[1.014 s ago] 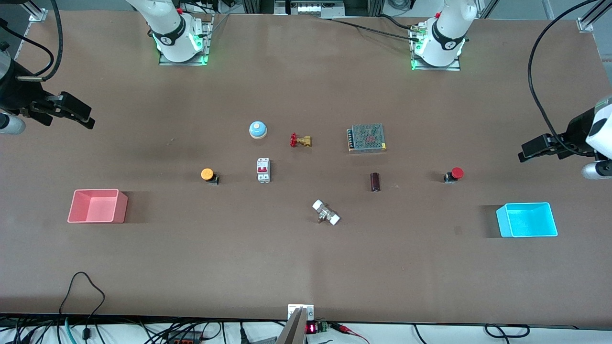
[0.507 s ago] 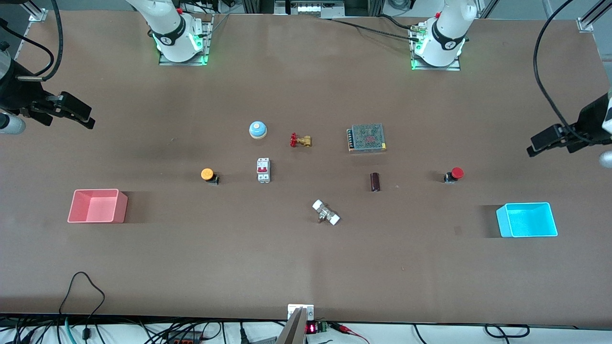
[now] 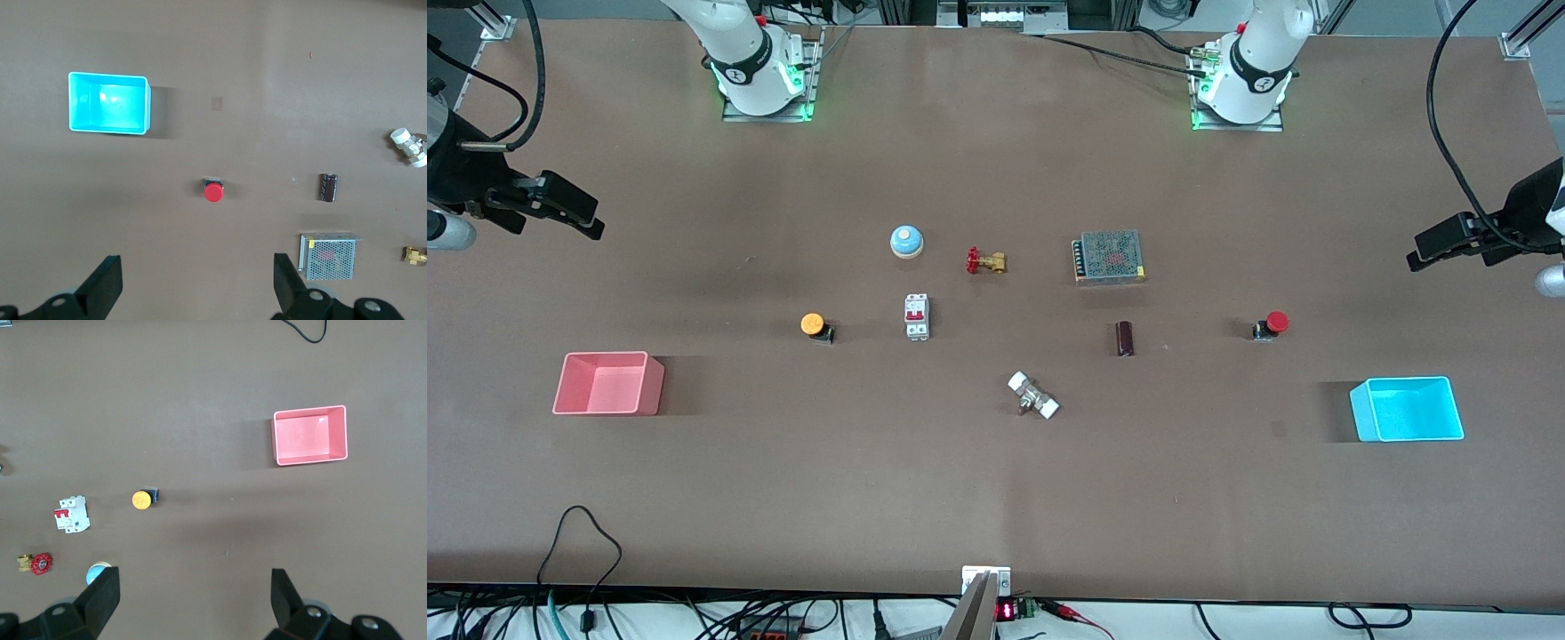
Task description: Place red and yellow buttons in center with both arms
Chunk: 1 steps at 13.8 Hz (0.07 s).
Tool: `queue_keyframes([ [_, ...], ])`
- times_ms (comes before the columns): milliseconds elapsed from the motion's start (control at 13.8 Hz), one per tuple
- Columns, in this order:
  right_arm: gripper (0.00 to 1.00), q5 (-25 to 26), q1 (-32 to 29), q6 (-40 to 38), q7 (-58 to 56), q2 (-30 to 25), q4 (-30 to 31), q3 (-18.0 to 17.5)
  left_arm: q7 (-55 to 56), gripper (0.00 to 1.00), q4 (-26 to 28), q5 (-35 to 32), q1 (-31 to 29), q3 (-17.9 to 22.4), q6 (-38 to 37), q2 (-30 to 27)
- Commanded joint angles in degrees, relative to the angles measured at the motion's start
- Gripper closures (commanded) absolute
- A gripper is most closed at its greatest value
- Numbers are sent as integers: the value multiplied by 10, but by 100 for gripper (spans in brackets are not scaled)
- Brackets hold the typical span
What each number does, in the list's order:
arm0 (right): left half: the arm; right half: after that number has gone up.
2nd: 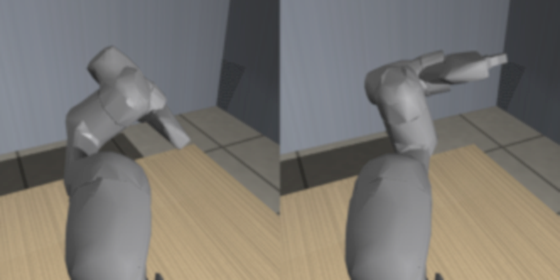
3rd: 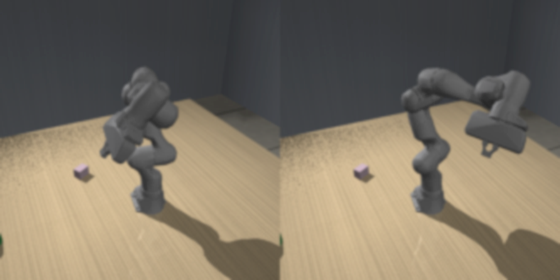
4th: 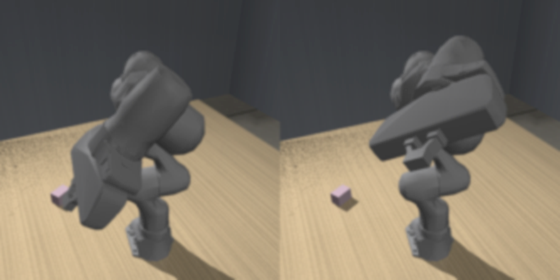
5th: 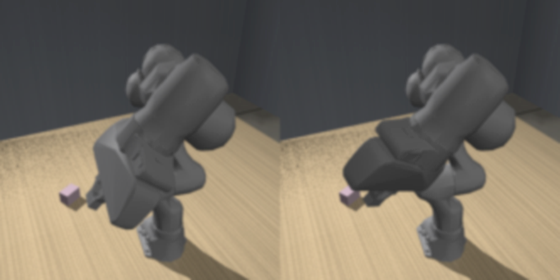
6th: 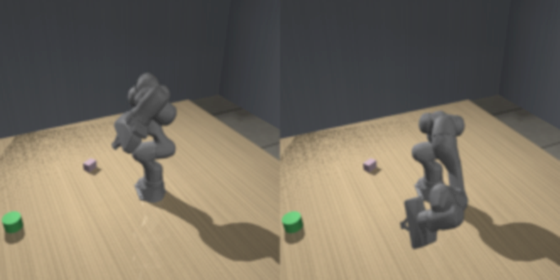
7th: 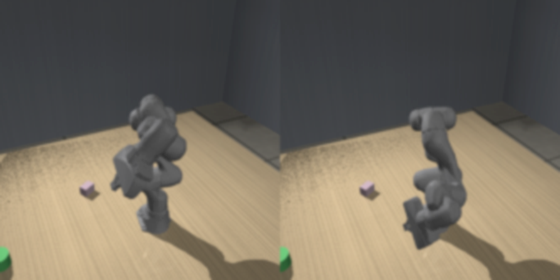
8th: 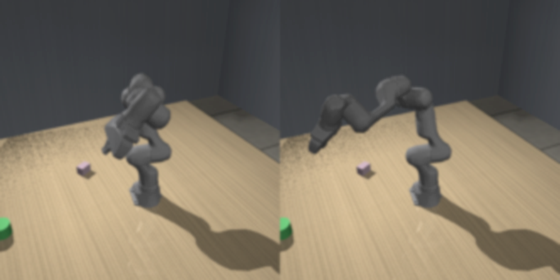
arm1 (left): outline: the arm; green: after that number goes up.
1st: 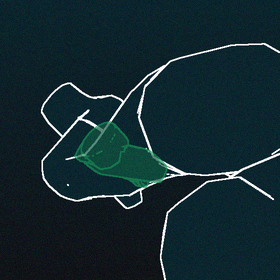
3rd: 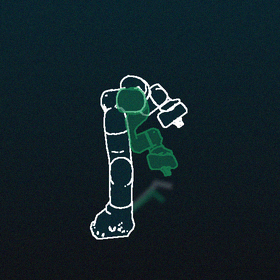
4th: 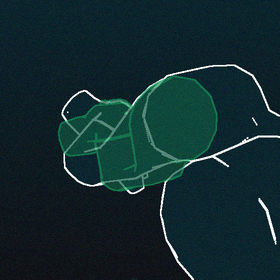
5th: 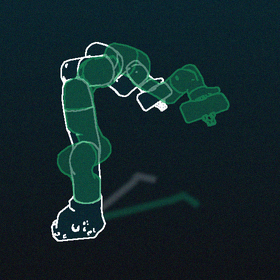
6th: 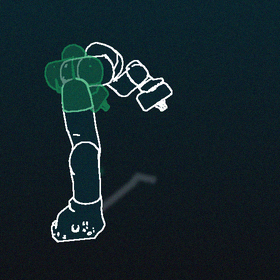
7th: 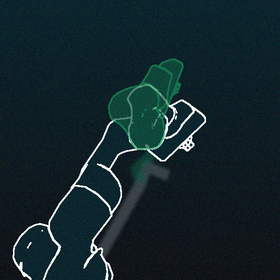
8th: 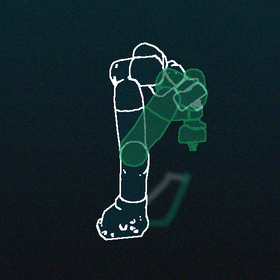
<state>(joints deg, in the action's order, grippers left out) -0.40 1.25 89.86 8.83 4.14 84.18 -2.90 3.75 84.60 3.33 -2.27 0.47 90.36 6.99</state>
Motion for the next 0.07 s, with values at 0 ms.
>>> queue_keyframes([
  [0, 0, -2, -4, -6, -5, -4, 2, -3, -14, 0, -2, -10, -1, 0, -11, -7],
])
